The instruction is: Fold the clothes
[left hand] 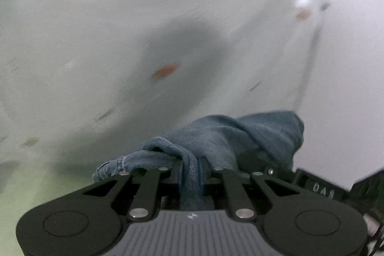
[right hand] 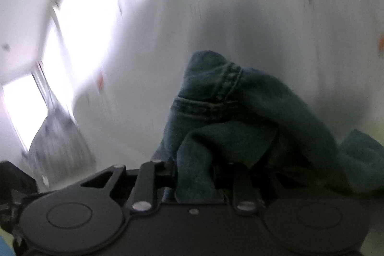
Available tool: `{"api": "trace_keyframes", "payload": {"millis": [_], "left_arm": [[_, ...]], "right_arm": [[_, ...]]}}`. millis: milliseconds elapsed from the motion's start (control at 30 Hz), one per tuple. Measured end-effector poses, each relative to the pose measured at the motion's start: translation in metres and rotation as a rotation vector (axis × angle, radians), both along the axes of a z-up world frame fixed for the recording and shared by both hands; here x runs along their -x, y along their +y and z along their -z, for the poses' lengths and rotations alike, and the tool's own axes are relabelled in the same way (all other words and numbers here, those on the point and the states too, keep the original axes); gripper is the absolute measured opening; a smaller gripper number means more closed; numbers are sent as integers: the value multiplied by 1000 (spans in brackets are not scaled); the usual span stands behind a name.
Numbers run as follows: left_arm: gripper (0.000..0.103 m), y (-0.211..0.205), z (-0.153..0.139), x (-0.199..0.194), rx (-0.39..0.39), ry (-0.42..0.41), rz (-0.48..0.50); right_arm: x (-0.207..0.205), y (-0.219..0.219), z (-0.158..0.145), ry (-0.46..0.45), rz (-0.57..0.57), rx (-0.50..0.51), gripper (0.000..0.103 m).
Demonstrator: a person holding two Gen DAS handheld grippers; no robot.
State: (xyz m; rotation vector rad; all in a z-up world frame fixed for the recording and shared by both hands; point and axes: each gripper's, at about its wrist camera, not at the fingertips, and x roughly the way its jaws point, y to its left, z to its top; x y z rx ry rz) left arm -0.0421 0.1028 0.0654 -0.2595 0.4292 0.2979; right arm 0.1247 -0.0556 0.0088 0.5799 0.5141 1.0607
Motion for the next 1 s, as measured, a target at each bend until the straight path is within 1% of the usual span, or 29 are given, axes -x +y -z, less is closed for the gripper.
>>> {"api": "trace_keyframes", "payload": {"millis": [33, 67, 100, 133, 200, 233, 267, 300, 333, 367, 433, 500, 567, 600, 633, 733, 800, 833, 900, 933, 1000], "left_arm": [[18, 9, 24, 7, -8, 93, -54], [21, 19, 50, 13, -7, 197, -111], [20, 28, 76, 19, -6, 300, -167], [19, 36, 95, 27, 6, 366, -202], [22, 48, 122, 49, 54, 437, -238], [23, 51, 127, 59, 80, 448, -248], [28, 53, 129, 67, 101, 449, -256], [32, 56, 130, 77, 116, 445, -260], [42, 60, 131, 82, 126, 441, -257], [48, 64, 133, 82, 135, 441, -252], [50, 69, 137, 71, 136, 456, -229], [59, 73, 140, 57, 133, 476, -204], [77, 74, 146, 52, 129, 484, -174], [81, 76, 150, 48, 129, 484, -158], [86, 77, 156, 41, 122, 492, -150], [86, 77, 171, 19, 81, 536, -162], [86, 85, 176, 10, 70, 546, -208], [88, 90, 178, 7, 69, 547, -231], [90, 102, 180, 3, 115, 542, -264], [90, 108, 182, 0, 144, 540, -278], [90, 116, 186, -8, 173, 544, -298]], "right_arm": [[5, 19, 23, 62, -33, 64, 39], [9, 36, 46, 119, -55, 166, 43], [14, 54, 68, 176, -77, 269, 45], [17, 53, 76, 185, -60, 317, 45], [24, 52, 91, 201, -25, 412, 46], [27, 51, 99, 209, -7, 460, 52], [30, 50, 107, 217, 11, 508, 56], [33, 50, 114, 225, 29, 555, 64], [31, 45, 111, 223, 65, 548, 66], [35, 37, 115, 217, 100, 551, 66], [20, 33, 123, 198, 166, 595, 66], [10, 24, 133, 219, 218, 628, 67], [0, 14, 144, 240, 269, 661, 72], [-6, 10, 149, 251, 295, 677, 79], [-11, 5, 154, 261, 321, 694, 82], [-26, -9, 169, 292, 399, 742, 83], [-36, -18, 179, 313, 452, 774, 83], [-42, -23, 184, 324, 478, 790, 86], [-52, -32, 195, 344, 530, 821, 90], [-57, -37, 200, 355, 557, 837, 90], [-70, -47, 209, 381, 596, 851, 90]]}}
